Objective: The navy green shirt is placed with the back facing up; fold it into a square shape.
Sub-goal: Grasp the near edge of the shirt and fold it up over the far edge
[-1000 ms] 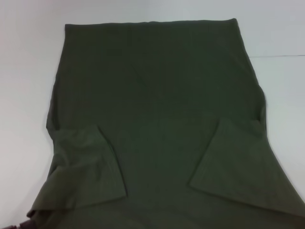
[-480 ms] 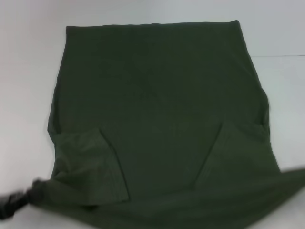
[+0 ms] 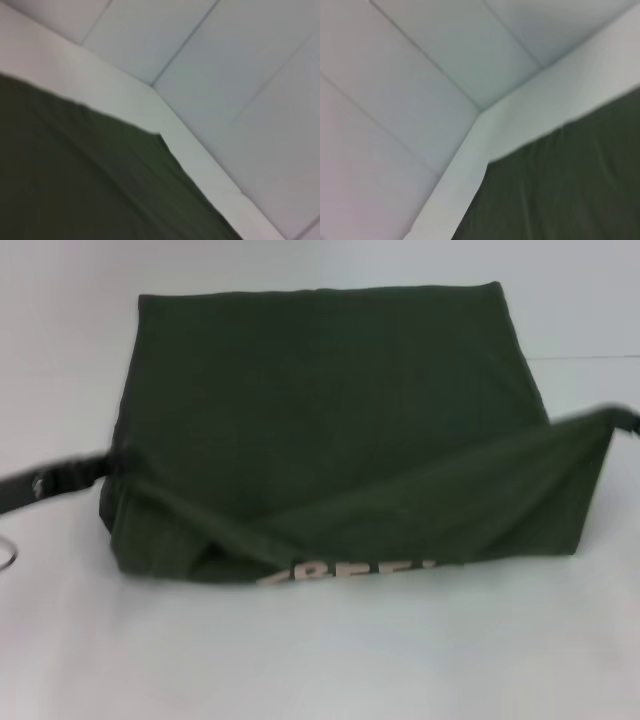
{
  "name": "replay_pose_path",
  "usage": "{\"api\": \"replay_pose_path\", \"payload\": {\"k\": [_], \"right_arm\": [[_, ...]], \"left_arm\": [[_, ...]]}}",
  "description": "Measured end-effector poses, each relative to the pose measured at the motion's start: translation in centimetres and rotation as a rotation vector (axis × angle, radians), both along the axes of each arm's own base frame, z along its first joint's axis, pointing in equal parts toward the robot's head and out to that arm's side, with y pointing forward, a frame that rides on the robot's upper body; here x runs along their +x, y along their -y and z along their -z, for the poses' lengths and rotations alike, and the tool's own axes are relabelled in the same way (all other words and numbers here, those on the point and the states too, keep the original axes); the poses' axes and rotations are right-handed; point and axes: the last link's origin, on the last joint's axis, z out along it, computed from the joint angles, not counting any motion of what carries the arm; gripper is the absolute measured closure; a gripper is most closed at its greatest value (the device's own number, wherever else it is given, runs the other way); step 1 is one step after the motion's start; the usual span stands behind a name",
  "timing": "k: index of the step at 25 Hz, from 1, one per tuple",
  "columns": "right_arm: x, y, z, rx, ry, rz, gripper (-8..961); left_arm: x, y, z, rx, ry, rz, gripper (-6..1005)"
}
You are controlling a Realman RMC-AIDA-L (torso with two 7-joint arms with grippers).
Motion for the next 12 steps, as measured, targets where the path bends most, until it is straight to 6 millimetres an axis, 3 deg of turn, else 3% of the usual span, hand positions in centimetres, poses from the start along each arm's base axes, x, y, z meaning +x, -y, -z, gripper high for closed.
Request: {"api": "replay_pose_path", "payload": {"k": [1,2,7,12], "right_arm": [[-0.7,-1.9,0.1,0.035,0.031,0.001,827],[-0.7,-1.9,0.1,0.035,0.031,0.001,826],[-2.6,-5.9,1.2,0.101,0.116,0.014,818],[-4.0,-8.9,2.6,0.148,0.202,0.032,811]], "left_arm": [[1.0,-2.0,0.3,0.023,-0.02,-0.003,946],[1.0,-2.0,0.3,0.023,-0.02,-0.003,947],[2.7,-6.2,0.9,0.097,-0.083,-0.04,947],[3.4,-8.9,1.5,0.181,-0.149,-0.088,946]]}}
